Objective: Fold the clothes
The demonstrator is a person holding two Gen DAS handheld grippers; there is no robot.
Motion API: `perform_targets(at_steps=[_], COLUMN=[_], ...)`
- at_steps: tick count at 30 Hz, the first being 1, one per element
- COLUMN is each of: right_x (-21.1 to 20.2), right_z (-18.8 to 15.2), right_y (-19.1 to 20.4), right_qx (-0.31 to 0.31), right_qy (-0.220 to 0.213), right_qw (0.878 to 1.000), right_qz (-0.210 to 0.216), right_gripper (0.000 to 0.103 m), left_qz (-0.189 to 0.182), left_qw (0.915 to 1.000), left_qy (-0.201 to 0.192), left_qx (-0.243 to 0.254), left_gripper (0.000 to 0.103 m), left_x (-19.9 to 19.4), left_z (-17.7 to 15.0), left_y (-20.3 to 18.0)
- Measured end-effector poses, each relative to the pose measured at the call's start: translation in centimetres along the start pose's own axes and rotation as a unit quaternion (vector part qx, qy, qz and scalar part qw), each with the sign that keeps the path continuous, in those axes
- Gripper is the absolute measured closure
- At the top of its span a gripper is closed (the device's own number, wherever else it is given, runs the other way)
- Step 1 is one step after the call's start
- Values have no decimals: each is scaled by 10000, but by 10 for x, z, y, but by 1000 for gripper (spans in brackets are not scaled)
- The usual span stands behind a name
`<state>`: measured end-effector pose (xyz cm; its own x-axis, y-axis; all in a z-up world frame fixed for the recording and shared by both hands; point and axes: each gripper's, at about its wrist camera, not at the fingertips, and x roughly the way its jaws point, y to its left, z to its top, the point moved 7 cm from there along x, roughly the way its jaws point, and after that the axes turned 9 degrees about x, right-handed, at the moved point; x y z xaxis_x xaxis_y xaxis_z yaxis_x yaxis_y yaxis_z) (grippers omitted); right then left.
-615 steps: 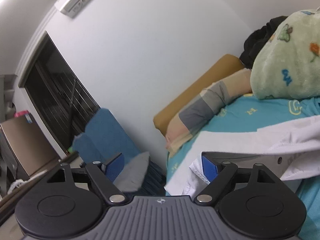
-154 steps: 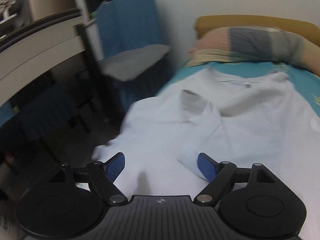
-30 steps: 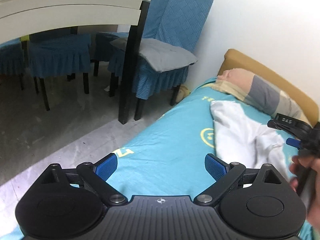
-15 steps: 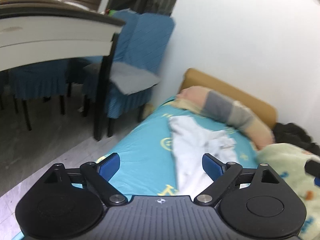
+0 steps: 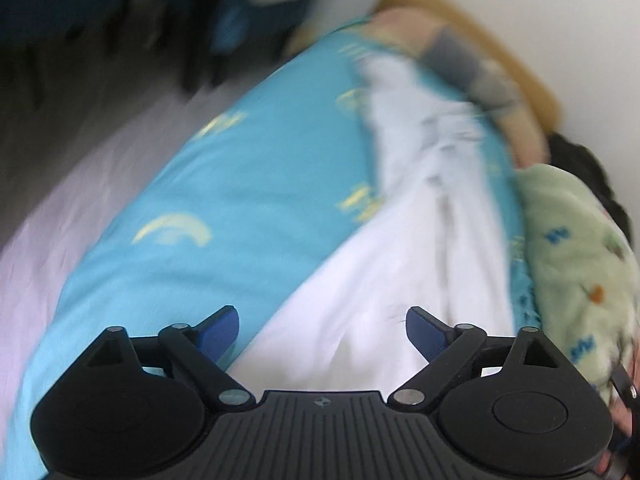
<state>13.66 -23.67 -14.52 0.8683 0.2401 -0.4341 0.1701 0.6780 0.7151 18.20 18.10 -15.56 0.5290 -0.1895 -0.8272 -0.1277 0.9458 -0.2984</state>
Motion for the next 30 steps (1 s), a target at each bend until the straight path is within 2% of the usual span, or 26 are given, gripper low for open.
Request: perform_targets(at_steps=[3,6,7,11,13,15,16,19,22,27,30], right_x=[4,10,10,12,16,21,23,26,26,24,22], right_z=[3,-1,-3,-8,-11,-14,-16,-16,-14,-9,-7], right_y=[-2,-6,-7,-7,-3,0,0,-2,-7,-10,-12], right_qx=[92,27,-33,-422,-718,-838,-871,-841,-787,-865,-881], right_qy=[-146,-118,-86,2,-7,54,91,170,132,-45,-103], right_qw=[9998,9999,9999,9987,9966,9955,9953,9954,9953,9936,9929], right_qz=[29,-38,-78,-299,-410,-429,-425,-425,-553,-723,-792], right_gripper=[17,17,17,18,18,18,18,19,19,19,19], left_qz=[132,310,456,1010,1107,1158,1194,1261,1132,556,102], left_qw=[9979,9923,9908,9839,9835,9830,9836,9858,9835,9647,9503], left_qy=[558,1077,1180,1466,1422,1383,1289,754,125,-720,-897], left_qx=[-297,-526,-481,-136,132,329,412,811,1402,2470,2980], left_gripper=[19,19,19,38,56,94,97,98,100,100,100], left_x=[19,36,40,50,46,40,34,11,-22,-72,-78], left_z=[-5,-12,-18,-38,-42,-44,-44,-40,-39,-63,-92], left_y=[18,35,37,37,30,25,22,7,-22,-97,-142])
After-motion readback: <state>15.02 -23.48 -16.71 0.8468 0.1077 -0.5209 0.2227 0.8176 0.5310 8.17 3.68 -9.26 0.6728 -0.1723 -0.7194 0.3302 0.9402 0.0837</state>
